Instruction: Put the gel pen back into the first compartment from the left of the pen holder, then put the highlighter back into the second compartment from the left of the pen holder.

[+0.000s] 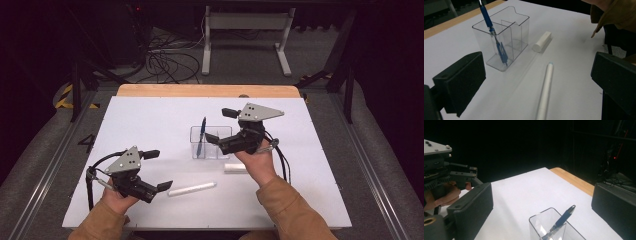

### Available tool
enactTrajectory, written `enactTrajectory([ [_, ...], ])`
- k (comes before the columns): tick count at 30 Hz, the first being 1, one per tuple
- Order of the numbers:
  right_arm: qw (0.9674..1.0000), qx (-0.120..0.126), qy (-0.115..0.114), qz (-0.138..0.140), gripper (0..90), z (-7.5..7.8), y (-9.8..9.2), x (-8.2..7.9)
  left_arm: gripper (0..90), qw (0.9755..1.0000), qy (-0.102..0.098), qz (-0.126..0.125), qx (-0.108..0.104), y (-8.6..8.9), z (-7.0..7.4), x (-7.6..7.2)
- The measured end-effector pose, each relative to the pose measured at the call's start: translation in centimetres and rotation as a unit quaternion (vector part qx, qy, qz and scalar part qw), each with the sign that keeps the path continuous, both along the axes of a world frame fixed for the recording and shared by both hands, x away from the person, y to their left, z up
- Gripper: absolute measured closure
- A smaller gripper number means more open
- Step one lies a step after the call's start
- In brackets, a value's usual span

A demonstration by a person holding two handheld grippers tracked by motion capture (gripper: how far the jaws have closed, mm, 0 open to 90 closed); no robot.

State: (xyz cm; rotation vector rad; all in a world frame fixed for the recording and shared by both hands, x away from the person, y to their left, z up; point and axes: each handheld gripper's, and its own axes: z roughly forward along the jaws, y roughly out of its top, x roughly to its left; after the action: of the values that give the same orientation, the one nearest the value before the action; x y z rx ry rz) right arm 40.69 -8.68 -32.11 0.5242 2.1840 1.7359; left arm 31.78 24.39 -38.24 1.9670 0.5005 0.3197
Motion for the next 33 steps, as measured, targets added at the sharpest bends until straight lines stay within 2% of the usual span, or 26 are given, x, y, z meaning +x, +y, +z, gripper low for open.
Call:
enactTrajectory([
  [4, 0.9999, 0.011, -0.002, -0.003, 3.6, 0.2, -1.2, -0.6, 0.4, 1.0, 0.002, -0.001, 0.006, -0.3, -0.1, 0.0],
  [12, 0.9996, 0.005, -0.01, -0.026, 3.6, -0.4, -4.2, -1.8, 0.3, 0.9999, -0.002, 0.003, 0.01, -0.6, 0.1, -0.2],
  [16, 0.9992, -0.001, -0.014, -0.038, 3.6, -1.5, -5.9, -2.3, 0.3, 1.0, -0.001, -0.003, 0.007, -0.7, 0.2, -0.2],
  [21, 0.9985, -0.012, -0.003, -0.052, 2.7, -3.2, -7.9, -2.8, 0.3, 0.9999, -0.007, -0.009, 0.01, -1.0, 0.5, -0.4],
  [27, 0.9974, -0.014, 0.006, -0.071, 2.6, -4.6, -10.0, -3.2, 0.3, 0.9999, -0.003, -0.007, 0.013, -1.2, 0.6, -0.4],
  [33, 0.9958, -0.015, 0.024, -0.087, 2.1, -6.1, -11.8, -3.4, 0.2, 0.9998, 0.01, -0.016, 0.0, -1.1, 0.7, -0.3],
])
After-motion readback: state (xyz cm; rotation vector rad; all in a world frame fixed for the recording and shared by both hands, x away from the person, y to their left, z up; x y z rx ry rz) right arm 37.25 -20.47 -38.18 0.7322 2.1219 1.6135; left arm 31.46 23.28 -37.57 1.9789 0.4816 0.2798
